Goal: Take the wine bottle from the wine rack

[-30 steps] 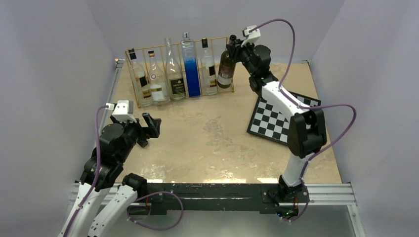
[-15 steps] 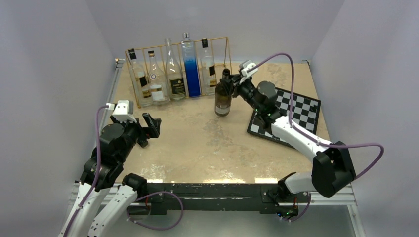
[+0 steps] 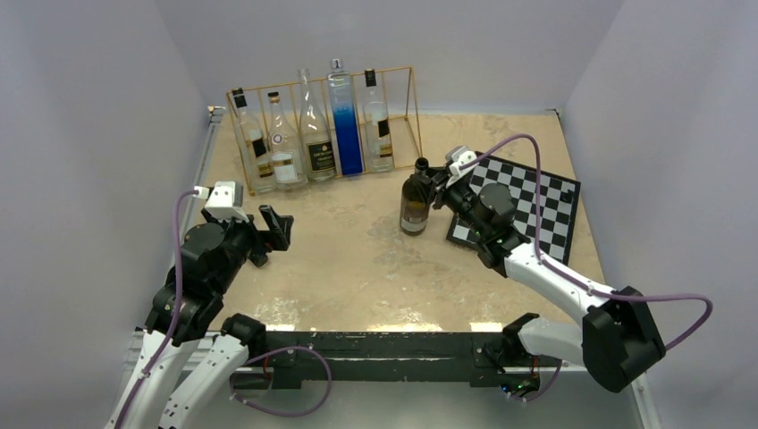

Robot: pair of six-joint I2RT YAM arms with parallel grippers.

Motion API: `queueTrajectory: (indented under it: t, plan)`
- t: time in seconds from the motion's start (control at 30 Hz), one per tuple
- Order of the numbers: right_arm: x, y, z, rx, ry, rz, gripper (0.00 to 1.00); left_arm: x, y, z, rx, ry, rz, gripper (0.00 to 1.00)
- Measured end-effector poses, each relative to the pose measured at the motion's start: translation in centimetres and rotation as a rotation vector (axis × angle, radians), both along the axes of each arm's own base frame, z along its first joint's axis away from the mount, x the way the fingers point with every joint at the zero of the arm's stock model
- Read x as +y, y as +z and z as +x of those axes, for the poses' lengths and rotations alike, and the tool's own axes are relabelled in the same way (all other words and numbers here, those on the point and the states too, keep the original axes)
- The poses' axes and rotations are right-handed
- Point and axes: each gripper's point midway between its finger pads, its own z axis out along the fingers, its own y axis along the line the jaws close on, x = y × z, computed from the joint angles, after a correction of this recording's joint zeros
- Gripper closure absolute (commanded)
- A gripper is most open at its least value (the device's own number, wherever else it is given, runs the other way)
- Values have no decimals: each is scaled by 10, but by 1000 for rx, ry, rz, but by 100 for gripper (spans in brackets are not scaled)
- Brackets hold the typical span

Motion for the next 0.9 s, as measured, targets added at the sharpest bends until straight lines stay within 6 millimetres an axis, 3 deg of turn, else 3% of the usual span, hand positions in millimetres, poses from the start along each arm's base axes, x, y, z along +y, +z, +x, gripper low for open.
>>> queueTrajectory:
  t: [0.47,0.73,0.9]
  plan:
    - [-11,-1,-19,-11,7,-64,99,0,0,0,0,-1,0,2]
    - [-16,-1,-21,0,-18,-48,61,-1,0,0,0,-3,-1,2]
    - [-18,7,-26,-1,-21,-18,49,-1,0,0,0,-3,-1,2]
